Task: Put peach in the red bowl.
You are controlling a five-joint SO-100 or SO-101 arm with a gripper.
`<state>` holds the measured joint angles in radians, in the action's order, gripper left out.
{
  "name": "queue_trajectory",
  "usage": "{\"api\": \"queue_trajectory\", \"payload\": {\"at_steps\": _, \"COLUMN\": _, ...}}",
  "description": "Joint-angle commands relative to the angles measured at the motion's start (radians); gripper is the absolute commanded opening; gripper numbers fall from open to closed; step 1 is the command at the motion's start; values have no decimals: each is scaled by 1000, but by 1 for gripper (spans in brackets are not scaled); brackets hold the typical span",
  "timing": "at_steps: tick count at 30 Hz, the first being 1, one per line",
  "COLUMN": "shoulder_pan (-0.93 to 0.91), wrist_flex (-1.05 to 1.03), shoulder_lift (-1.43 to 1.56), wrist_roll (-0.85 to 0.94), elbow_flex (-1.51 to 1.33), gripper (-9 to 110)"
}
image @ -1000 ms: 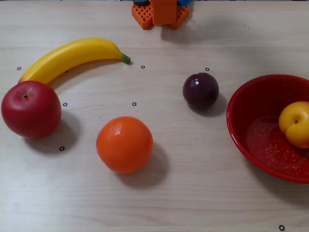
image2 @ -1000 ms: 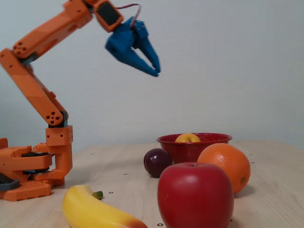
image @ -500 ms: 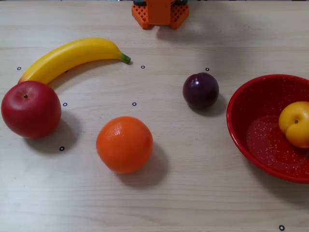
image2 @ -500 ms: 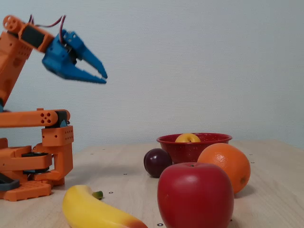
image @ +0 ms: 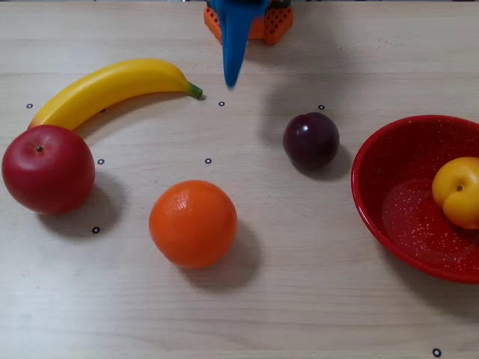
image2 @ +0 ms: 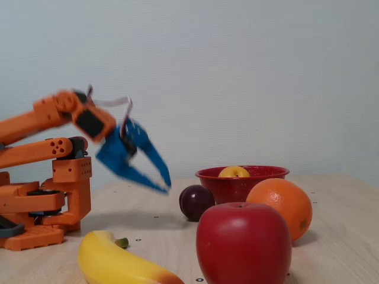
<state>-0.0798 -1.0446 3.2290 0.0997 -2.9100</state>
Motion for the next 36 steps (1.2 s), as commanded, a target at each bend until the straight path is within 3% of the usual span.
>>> {"api": "queue_trajectory", "payload": {"at_steps": 1, "shoulder_pan": 15, "wrist_flex": 84, "shoulder_lift": 37, "wrist_roll": -26, "elbow_flex": -41, "gripper": 0}}
{"api": "queue_trajectory", "payload": {"at_steps": 12, "shoulder_pan": 38, "wrist_flex": 170, "shoulder_lift": 98, "wrist_roll": -75, "elbow_flex": -272, "gripper": 0}}
{"api": "queue_trajectory", "payload": {"at_steps": 36, "shoulder_pan": 95, "wrist_flex": 173, "shoulder_lift": 101, "wrist_roll": -29, "elbow_flex": -272, "gripper": 0}}
